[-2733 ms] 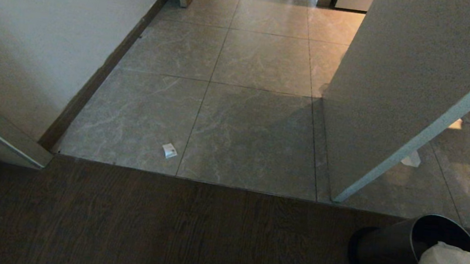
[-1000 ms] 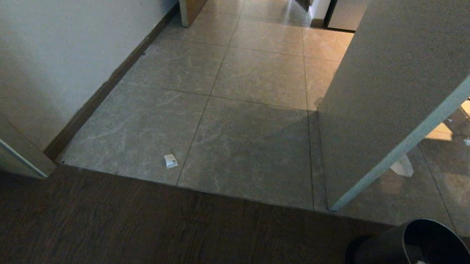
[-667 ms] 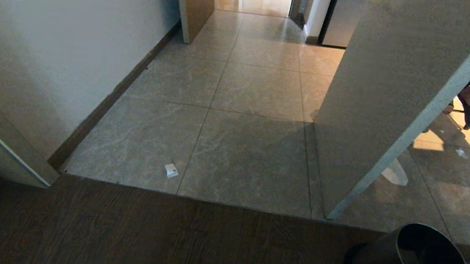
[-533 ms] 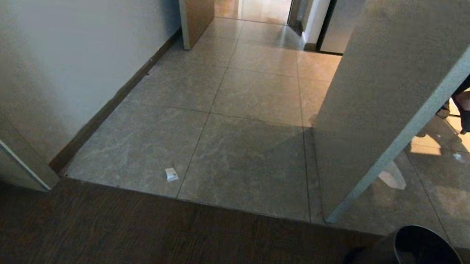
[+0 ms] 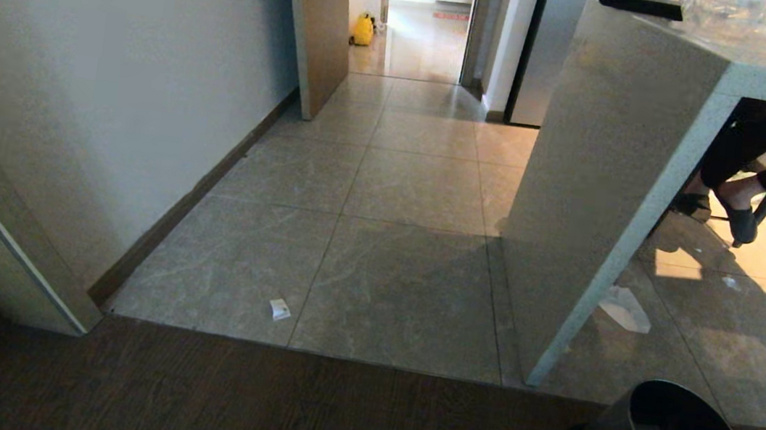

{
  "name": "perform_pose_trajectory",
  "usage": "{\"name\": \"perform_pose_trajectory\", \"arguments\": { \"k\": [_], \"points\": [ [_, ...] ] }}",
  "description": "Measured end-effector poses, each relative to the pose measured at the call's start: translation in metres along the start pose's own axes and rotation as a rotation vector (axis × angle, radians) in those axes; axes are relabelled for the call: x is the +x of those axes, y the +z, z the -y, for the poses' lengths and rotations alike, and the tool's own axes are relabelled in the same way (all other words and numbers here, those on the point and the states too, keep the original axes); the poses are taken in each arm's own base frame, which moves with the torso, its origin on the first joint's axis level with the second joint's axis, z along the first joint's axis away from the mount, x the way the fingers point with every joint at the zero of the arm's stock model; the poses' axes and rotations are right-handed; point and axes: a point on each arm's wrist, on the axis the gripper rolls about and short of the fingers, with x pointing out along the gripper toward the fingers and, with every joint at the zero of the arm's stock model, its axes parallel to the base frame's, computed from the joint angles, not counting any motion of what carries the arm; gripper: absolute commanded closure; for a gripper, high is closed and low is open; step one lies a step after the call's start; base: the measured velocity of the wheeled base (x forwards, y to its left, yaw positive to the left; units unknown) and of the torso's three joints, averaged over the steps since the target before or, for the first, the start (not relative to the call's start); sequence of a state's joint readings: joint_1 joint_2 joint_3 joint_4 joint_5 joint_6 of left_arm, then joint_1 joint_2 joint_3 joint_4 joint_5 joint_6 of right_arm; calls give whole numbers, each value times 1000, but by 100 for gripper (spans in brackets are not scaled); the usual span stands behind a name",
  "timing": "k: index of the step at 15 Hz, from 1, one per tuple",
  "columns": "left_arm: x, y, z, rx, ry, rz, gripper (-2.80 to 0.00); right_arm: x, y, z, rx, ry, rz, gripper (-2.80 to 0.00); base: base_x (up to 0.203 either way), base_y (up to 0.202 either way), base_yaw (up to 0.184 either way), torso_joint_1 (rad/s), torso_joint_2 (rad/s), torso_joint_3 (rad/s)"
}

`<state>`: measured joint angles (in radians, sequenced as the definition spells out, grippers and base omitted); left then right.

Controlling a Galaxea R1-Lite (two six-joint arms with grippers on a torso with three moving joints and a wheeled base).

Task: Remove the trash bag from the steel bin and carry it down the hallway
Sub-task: Put the trash bag at the door

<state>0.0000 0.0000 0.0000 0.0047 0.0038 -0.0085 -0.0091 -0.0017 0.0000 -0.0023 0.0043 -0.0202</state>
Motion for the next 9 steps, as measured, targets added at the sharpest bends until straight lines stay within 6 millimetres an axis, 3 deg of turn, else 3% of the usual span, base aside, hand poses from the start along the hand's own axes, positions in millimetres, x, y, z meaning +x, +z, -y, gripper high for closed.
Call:
{"name": "perform_pose_trajectory", "arguments": {
  "k": [4,9],
  "points": [
    [0,0,0,1,0,0,0,0,0,0,0,0,0,0,0,0,0,2,5,108],
    [0,0,0,7,-1,0,0,0,0,0,0,0,0,0,0,0,0,0,0,0]
  ]
}}
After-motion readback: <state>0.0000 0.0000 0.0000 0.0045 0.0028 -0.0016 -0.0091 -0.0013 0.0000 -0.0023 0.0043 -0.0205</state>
